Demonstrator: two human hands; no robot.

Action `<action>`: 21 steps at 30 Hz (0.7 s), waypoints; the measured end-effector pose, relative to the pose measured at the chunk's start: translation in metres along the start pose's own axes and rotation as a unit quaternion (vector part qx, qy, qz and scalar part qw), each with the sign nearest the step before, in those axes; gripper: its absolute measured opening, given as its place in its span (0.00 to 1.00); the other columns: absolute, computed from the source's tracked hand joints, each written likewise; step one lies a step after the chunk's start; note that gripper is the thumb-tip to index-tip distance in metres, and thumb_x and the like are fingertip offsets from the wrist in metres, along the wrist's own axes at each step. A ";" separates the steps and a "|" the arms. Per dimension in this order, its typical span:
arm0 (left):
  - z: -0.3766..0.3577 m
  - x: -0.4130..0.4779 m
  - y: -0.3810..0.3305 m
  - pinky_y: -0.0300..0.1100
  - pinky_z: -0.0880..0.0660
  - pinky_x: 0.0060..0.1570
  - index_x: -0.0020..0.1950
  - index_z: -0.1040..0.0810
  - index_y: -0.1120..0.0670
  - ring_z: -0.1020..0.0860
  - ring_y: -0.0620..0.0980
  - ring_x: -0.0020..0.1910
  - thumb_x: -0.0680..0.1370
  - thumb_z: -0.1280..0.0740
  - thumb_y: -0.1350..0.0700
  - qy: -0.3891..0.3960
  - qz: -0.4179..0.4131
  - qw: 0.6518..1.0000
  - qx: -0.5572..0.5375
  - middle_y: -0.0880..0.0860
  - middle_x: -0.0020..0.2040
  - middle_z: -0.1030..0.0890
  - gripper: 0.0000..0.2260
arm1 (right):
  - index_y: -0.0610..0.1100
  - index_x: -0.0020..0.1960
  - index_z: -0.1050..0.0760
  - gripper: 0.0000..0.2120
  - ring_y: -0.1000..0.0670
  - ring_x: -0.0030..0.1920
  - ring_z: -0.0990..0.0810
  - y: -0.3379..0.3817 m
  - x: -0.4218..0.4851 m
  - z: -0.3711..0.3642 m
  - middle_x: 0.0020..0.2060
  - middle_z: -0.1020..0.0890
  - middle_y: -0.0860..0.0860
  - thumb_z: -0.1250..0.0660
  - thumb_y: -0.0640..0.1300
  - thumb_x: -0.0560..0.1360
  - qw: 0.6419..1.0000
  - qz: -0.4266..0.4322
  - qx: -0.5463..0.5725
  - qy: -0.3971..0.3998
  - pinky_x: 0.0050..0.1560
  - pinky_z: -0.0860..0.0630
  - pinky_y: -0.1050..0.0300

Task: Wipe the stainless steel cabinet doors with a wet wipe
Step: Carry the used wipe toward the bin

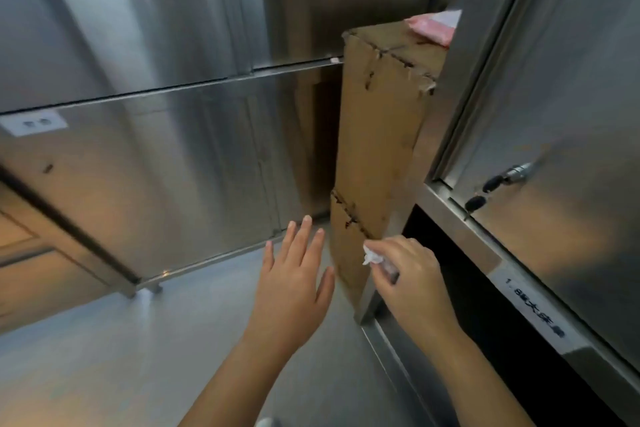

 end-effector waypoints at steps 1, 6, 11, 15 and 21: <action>0.004 -0.005 0.002 0.49 0.56 0.71 0.76 0.43 0.53 0.56 0.46 0.74 0.81 0.45 0.48 -0.008 0.015 1.000 0.010 0.50 0.77 0.49 0.24 | 0.41 0.52 0.19 0.12 0.48 0.47 0.21 0.004 0.003 -0.003 0.45 0.18 0.49 0.29 0.33 0.70 1.000 0.021 0.003 0.007 0.50 0.25 0.45; 0.029 -0.043 0.026 0.61 0.37 0.63 0.68 0.29 0.60 0.33 0.60 0.69 0.76 0.34 0.55 -0.067 0.091 0.992 0.049 0.59 0.69 0.31 0.21 | 0.39 0.48 0.19 0.11 0.44 0.43 0.19 0.042 0.007 -0.040 0.42 0.18 0.47 0.28 0.30 0.67 0.991 0.119 0.028 0.056 0.47 0.26 0.48; 0.061 -0.094 0.070 0.60 0.36 0.63 0.67 0.28 0.60 0.32 0.59 0.68 0.76 0.33 0.54 -0.094 0.207 0.970 0.088 0.58 0.68 0.29 0.21 | 0.40 0.49 0.19 0.12 0.46 0.43 0.19 0.098 -0.001 -0.087 0.42 0.17 0.47 0.27 0.31 0.66 0.969 0.212 0.057 0.116 0.47 0.30 0.53; 0.090 -0.140 0.102 0.58 0.24 0.50 0.56 0.19 0.61 0.21 0.57 0.56 0.74 0.36 0.53 -0.152 0.271 0.942 0.124 0.58 0.57 0.20 0.17 | 0.41 0.48 0.19 0.12 0.46 0.42 0.19 0.149 -0.015 -0.122 0.41 0.18 0.49 0.27 0.30 0.66 0.945 0.275 0.084 0.158 0.47 0.28 0.52; 0.131 -0.229 0.170 0.49 0.22 0.48 0.52 0.18 0.61 0.19 0.55 0.49 0.74 0.39 0.52 -0.206 0.354 0.904 0.123 0.58 0.51 0.18 0.17 | 0.41 0.46 0.19 0.13 0.45 0.40 0.20 0.245 -0.051 -0.183 0.39 0.18 0.49 0.27 0.29 0.64 0.911 0.343 0.105 0.203 0.45 0.32 0.57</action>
Point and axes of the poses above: each hand's wrist, its own x-axis towards the middle knuckle, its own z-axis out of the back of the hand, y = z × x, the point moved 6 cm from there along x, towards the middle knuckle
